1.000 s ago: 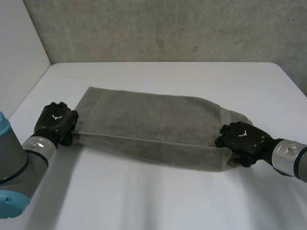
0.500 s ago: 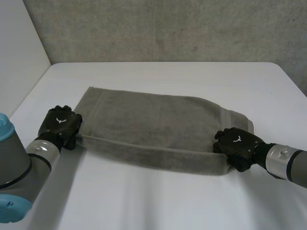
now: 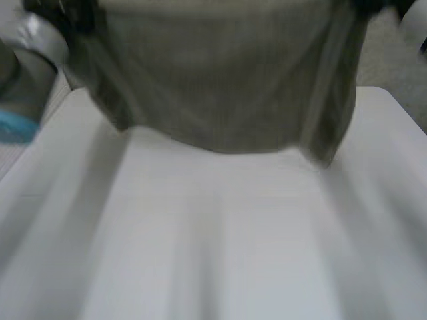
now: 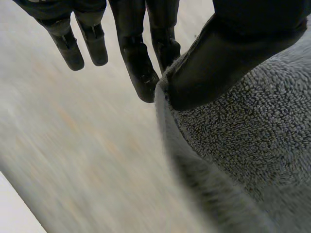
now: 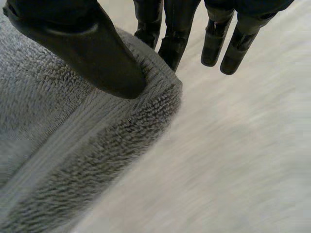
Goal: Fold the towel.
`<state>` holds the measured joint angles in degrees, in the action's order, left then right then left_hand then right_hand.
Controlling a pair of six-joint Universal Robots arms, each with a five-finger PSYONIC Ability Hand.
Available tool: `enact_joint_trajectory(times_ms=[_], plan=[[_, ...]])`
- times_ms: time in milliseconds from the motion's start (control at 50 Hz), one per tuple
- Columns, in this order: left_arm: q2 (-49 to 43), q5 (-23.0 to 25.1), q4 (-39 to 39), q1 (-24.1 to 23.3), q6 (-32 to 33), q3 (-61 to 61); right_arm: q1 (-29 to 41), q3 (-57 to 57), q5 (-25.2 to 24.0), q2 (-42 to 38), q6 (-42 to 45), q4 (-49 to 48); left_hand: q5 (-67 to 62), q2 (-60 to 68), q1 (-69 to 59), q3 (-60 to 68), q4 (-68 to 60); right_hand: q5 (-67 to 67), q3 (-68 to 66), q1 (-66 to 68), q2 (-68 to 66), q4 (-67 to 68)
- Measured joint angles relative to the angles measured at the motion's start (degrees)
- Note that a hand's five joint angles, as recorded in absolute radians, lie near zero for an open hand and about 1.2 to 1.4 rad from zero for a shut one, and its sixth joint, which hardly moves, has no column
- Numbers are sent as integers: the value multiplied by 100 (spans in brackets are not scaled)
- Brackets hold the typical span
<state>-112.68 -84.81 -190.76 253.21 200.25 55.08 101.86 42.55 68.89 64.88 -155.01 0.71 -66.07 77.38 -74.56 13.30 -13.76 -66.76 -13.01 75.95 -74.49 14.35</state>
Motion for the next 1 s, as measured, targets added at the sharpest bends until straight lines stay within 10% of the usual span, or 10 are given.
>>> enact_joint_trajectory(times_ms=[260, 580, 1000], plan=[[887, 103, -1026, 270, -485, 1253, -251, 2344, -421, 1015, -522, -937, -41, 3, 0, 0, 0, -9, 0, 1, -27, 0], [409, 1240, -2894, 707, 667, 5421, -750, 5923, -1454, 1019, 1549, -936, -42, 3, 0, 0, 0, -9, 0, 1, -30, 0], [2684, 1377, -1054, 1193, 821, 5838, -2029, 5658, -2218, 3250, 1631, 1004, -42, 3, 0, 0, 0, -18, 0, 1, -31, 0]])
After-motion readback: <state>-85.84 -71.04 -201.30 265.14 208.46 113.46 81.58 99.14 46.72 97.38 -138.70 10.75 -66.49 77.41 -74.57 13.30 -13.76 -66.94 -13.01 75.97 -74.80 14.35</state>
